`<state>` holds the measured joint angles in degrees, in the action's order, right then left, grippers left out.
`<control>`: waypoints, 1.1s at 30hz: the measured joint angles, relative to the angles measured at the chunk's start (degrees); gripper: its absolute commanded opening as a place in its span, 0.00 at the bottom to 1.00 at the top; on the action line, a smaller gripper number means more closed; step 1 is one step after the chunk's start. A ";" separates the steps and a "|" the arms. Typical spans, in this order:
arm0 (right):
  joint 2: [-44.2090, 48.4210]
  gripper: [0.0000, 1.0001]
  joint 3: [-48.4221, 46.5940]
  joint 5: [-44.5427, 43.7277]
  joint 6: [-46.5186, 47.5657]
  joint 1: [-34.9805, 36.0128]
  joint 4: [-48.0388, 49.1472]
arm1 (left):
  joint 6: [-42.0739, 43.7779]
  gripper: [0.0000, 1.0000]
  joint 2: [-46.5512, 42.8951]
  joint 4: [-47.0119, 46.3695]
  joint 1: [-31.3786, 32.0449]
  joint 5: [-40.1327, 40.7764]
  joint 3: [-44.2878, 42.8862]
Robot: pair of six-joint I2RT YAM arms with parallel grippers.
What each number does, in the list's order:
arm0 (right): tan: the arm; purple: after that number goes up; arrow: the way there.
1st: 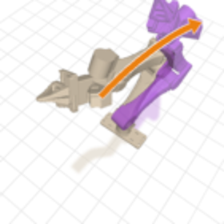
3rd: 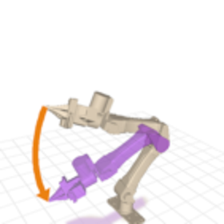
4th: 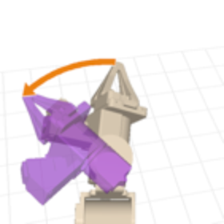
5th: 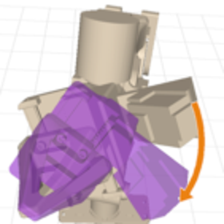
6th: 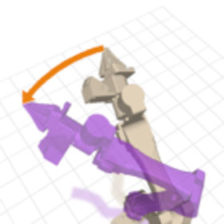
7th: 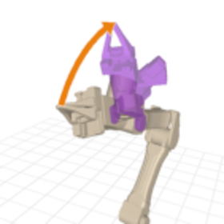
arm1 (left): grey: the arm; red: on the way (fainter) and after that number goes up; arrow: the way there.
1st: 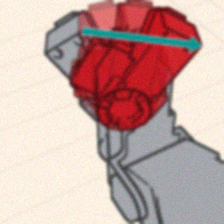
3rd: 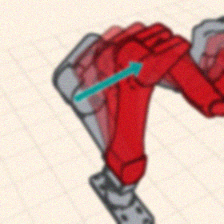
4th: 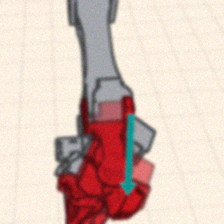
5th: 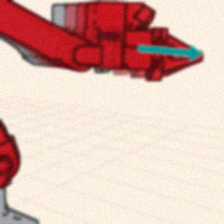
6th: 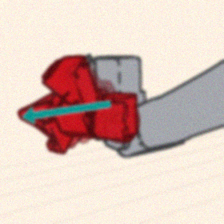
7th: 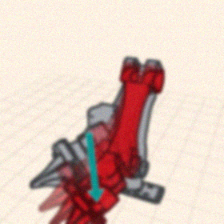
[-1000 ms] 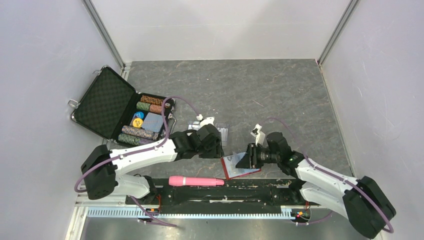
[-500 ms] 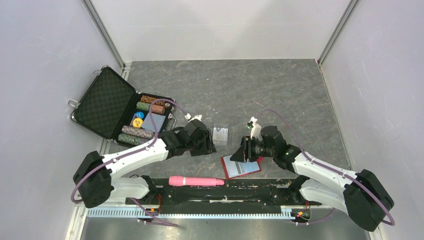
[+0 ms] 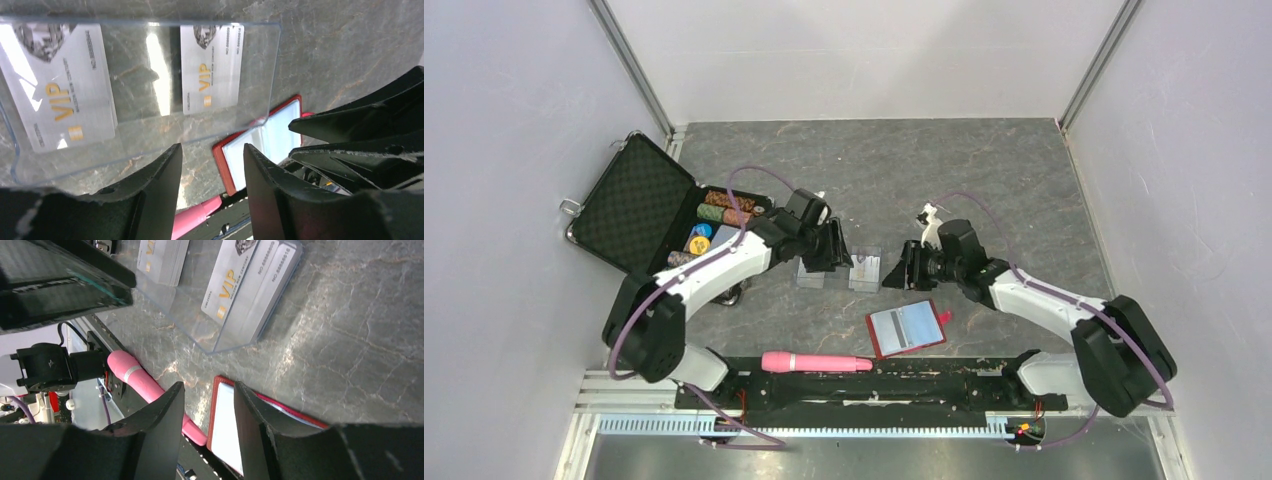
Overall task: Put the credit cards into the card holder
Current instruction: Pick up the credit card from the storage box.
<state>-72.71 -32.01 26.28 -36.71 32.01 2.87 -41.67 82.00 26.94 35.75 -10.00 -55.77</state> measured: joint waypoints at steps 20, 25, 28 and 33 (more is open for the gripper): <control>-6.27 0.45 -2.67 1.01 0.26 -0.37 2.71 | 5.68 0.29 22.80 0.42 -0.81 -4.87 -9.38; -6.27 0.46 -2.67 1.03 0.28 -0.74 2.71 | 5.70 0.02 23.76 -0.72 -0.81 -7.08 -10.23; -6.27 0.46 -2.64 1.03 0.28 -0.74 2.69 | 5.70 0.02 23.76 -0.33 -0.81 -7.04 -10.45; -6.27 0.46 -2.62 1.05 0.28 -0.74 2.71 | 6.03 0.02 23.69 1.31 -0.61 -5.86 -11.50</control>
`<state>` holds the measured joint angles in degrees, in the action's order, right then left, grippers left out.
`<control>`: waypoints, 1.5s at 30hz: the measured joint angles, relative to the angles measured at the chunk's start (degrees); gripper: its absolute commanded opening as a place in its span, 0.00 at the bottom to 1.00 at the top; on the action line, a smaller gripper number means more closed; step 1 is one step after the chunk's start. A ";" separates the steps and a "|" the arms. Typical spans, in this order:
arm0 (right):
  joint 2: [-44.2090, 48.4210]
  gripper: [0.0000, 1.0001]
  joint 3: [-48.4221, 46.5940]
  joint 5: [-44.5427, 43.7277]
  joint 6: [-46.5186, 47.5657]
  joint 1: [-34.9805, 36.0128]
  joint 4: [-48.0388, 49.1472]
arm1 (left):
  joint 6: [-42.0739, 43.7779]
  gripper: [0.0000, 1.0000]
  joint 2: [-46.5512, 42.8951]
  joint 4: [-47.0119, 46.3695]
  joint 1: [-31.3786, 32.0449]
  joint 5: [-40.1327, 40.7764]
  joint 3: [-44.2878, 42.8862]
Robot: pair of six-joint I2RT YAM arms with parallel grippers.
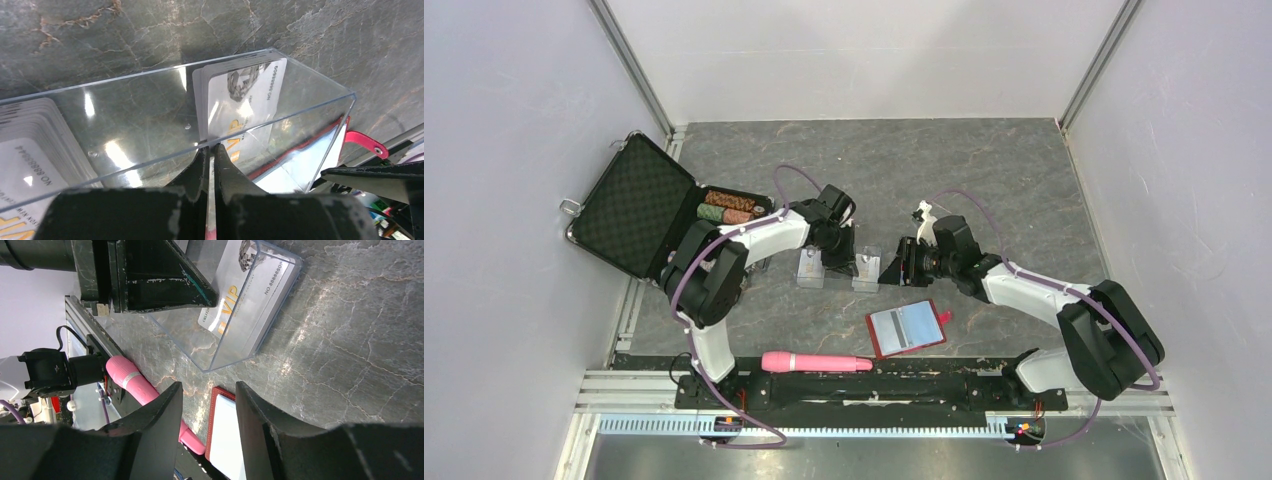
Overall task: Put the credit cards into the card holder
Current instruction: Pick up the credit card from the storage box.
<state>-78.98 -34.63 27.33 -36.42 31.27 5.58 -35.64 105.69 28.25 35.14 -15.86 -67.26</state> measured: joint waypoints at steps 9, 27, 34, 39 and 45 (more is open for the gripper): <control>0.00 0.46 0.44 0.00 0.00 0.00 0.00 | 1.84 0.02 -0.11 6.10 2.45 6.23 -4.09; 4.98 0.58 1.81 -0.15 -0.02 -1.22 -0.07 | 3.43 0.02 -9.16 8.15 3.30 6.43 -5.29; 9.09 0.74 3.19 0.04 -0.46 -2.47 -0.02 | 2.97 0.02 -15.87 5.70 3.19 6.21 -1.27; 14.78 0.81 5.09 1.44 -2.34 -3.04 1.01 | 0.24 0.02 -24.39 1.20 3.19 4.31 5.22; 21.29 0.81 9.11 4.48 -6.54 -3.56 5.46 | -8.31 0.02 -35.71 -12.22 3.19 -3.32 16.87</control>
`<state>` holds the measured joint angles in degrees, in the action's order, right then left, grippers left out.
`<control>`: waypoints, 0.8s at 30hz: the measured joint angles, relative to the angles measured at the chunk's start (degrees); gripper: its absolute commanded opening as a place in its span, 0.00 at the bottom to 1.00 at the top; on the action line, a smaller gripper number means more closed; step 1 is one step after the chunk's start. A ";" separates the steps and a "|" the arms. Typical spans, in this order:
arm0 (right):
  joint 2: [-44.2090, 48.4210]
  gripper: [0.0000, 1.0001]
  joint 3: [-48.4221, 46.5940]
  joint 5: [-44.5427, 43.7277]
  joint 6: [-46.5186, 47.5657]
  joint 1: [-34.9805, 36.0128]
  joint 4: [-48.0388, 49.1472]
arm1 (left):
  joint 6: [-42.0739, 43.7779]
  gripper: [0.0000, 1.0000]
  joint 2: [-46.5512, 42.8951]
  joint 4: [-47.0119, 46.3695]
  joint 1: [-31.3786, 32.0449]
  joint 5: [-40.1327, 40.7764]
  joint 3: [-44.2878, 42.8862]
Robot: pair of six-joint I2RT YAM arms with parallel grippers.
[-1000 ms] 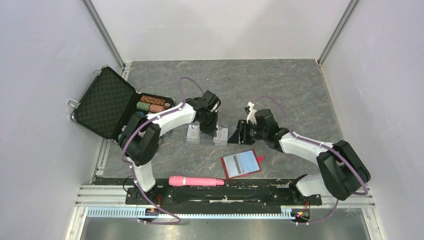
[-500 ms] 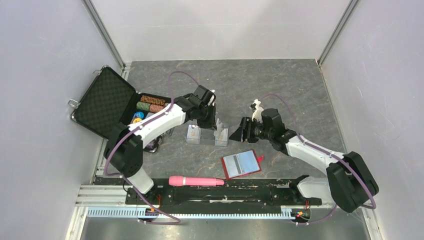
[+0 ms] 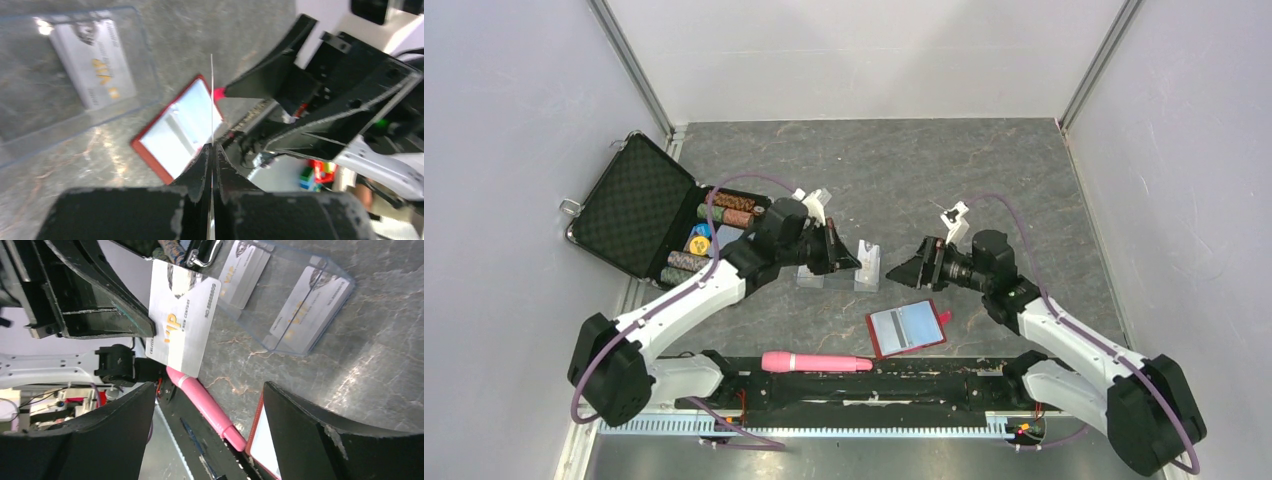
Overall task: Put the credit cards into the card holder
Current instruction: Pick up the credit card from the storage box, then insert the credit card into the card holder.
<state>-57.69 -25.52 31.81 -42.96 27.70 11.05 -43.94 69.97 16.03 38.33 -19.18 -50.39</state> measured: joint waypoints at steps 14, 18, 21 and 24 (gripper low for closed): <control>2.08 0.24 7.04 7.63 -13.20 -0.20 18.27 | -11.15 0.02 -2.21 -20.44 1.53 -14.38 7.87; 1.77 0.01 7.06 8.81 -14.99 -0.46 20.83 | -11.39 0.30 -2.14 -21.97 1.51 -15.50 8.37; 1.81 0.00 7.08 9.86 -15.72 -0.76 22.38 | -11.50 0.50 -2.08 -22.08 1.18 -15.52 8.66; 2.03 0.00 7.08 10.51 -15.47 -0.55 22.69 | -11.74 0.43 -2.01 -22.51 1.44 -16.00 8.79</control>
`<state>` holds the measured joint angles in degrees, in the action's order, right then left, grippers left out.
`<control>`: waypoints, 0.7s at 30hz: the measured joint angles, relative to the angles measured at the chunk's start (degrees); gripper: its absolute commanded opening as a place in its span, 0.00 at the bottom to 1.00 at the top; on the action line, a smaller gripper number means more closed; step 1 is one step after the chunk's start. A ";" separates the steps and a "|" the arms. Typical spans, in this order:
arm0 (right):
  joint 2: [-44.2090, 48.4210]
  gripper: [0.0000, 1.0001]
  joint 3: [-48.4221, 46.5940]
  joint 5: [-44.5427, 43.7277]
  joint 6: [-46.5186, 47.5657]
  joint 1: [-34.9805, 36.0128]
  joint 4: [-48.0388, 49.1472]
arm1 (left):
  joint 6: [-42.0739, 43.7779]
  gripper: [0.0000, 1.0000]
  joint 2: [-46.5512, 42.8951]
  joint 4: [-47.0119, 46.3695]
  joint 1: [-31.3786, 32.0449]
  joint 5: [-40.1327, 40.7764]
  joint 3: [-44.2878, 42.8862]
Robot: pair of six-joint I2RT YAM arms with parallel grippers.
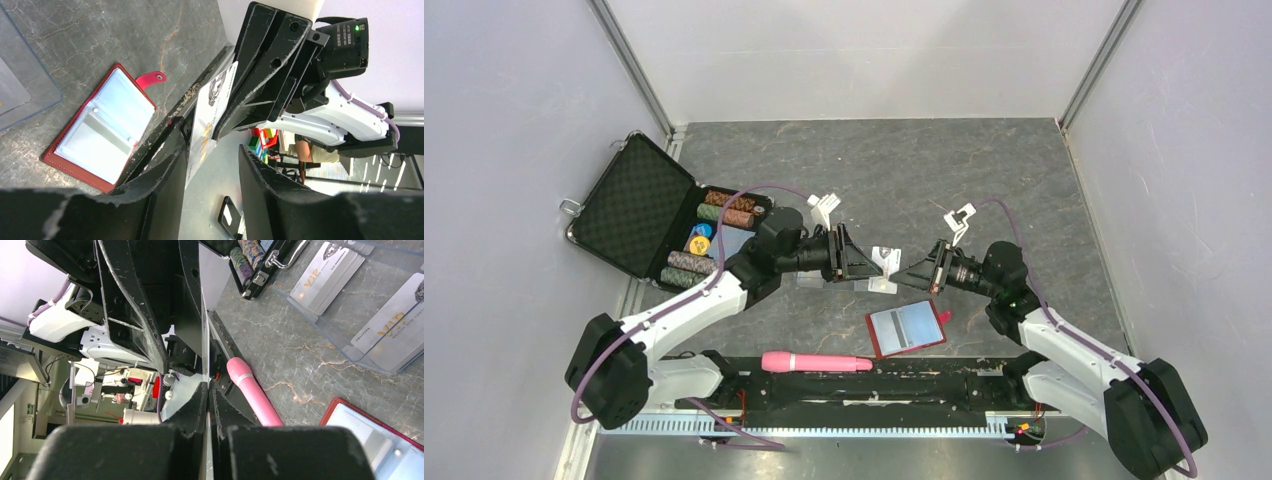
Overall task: Put the credit cards into the card holder
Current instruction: Insert the credit card into the card holder.
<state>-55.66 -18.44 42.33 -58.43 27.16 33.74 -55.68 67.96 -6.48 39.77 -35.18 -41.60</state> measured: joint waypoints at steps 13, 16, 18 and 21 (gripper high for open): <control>1.16 0.42 0.55 1.33 2.21 -0.33 -2.56 | -0.48 0.02 2.19 -2.97 0.13 -2.69 0.81; 1.49 0.62 0.55 1.07 4.11 -0.13 -5.07 | -1.11 0.02 1.77 -4.42 0.57 -2.34 1.60; 2.05 0.70 0.55 0.42 5.27 0.00 -7.34 | -1.46 0.02 0.92 -3.56 0.79 -0.96 2.60; 2.86 0.81 0.59 -0.24 6.69 0.00 -9.53 | -1.64 0.02 -1.18 1.44 1.53 3.87 2.99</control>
<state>-52.80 -17.85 42.09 -51.75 27.16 24.21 -57.32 66.78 -5.04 41.30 -31.31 -38.61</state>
